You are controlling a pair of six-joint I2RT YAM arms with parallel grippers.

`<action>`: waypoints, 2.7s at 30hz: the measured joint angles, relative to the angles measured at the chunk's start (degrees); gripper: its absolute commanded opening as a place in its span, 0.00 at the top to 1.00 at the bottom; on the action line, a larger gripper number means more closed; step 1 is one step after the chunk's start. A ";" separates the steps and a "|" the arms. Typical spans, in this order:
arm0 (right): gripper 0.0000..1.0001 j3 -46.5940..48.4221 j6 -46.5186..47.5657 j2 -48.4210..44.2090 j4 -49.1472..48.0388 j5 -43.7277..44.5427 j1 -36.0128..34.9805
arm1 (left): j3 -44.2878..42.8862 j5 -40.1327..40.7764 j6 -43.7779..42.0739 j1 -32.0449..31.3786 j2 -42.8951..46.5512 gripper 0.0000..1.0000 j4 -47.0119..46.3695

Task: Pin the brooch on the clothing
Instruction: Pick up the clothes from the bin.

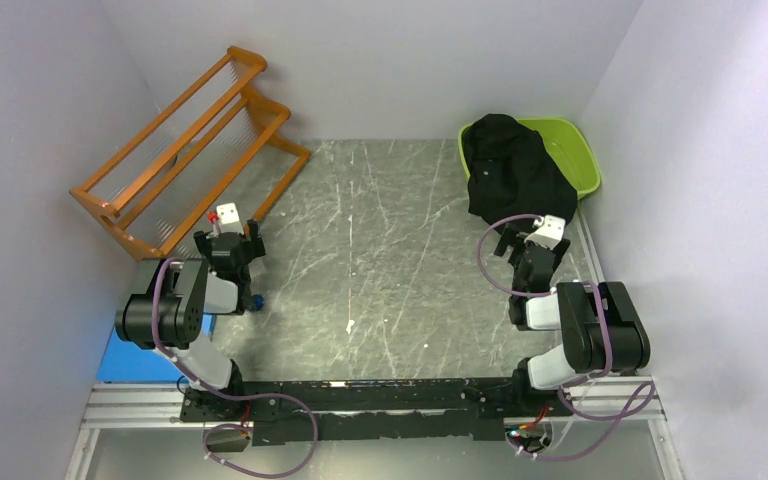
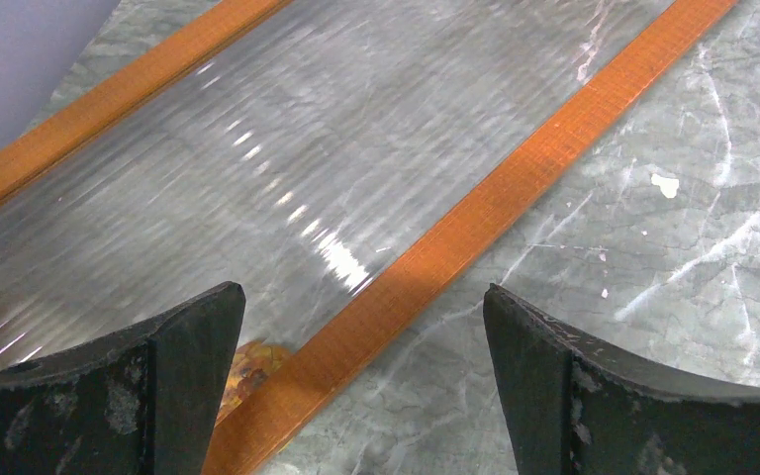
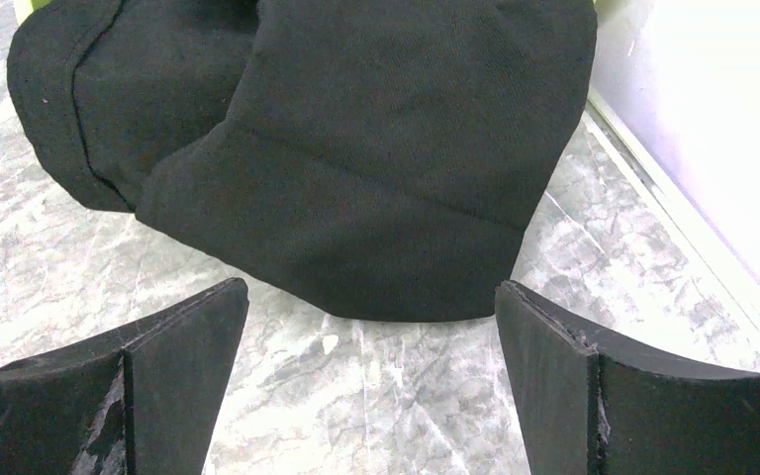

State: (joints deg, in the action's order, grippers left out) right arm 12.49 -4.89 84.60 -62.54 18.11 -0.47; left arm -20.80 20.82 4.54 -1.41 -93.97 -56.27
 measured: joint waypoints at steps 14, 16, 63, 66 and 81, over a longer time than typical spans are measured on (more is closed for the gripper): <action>0.00 0.00 0.00 0.00 0.00 -0.02 0.00 | 0.00 0.00 0.00 0.00 0.00 0.04 0.00; 0.00 0.00 0.02 0.00 0.00 -0.02 0.00 | 0.00 0.00 0.02 0.00 0.00 0.04 0.00; 0.07 39.63 -29.22 -2.95 68.87 -14.32 8.00 | -58.03 -40.22 12.59 -0.31 17.55 0.04 87.86; 0.11 39.15 -30.03 -0.15 68.70 -17.66 11.13 | -54.88 -37.57 12.07 -0.28 19.45 0.04 88.15; 0.71 42.82 -31.04 10.58 62.64 -26.60 11.15 | -40.59 -40.94 12.28 0.26 23.10 0.04 80.67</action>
State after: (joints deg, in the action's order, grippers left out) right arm 55.31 -35.92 95.18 0.10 -8.49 10.68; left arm -61.39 -20.12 16.82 -1.15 -70.87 24.40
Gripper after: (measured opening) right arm 0.552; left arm 0.963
